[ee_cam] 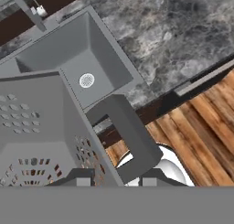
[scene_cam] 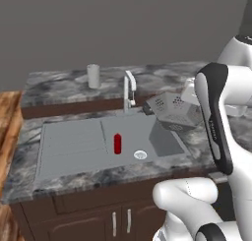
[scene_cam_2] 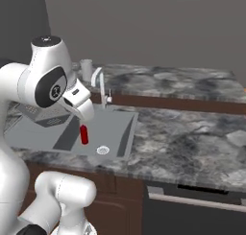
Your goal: Pick the glass cup and colander and place them in the sink. Then turn on the water.
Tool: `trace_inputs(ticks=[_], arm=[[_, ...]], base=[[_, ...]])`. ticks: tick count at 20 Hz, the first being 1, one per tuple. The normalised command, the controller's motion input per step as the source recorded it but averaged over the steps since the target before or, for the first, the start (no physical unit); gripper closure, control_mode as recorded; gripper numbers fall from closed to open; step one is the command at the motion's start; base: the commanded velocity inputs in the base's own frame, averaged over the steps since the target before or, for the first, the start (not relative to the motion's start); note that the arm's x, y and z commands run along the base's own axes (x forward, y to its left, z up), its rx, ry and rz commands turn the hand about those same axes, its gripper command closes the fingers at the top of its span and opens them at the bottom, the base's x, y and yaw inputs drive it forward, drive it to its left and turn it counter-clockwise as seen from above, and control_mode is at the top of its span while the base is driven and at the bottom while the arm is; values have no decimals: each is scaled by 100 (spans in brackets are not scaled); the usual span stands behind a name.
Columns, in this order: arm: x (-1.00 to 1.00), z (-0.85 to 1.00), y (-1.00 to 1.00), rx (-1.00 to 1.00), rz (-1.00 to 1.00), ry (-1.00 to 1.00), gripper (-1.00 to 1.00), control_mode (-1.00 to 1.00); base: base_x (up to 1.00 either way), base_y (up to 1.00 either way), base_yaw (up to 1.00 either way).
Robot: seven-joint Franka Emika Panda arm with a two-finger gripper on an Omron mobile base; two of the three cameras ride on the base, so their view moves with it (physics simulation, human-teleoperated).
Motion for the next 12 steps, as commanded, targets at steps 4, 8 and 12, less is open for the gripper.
trace_inputs(ticks=[4,8,12], arm=[[0,0,0,0,0,0,100,100],[0,0,0,0,0,0,100,100],[0,0,0,0,0,0,100,100]], base=[[33,-4,47],[45,-38,32],[78,-60,15]])
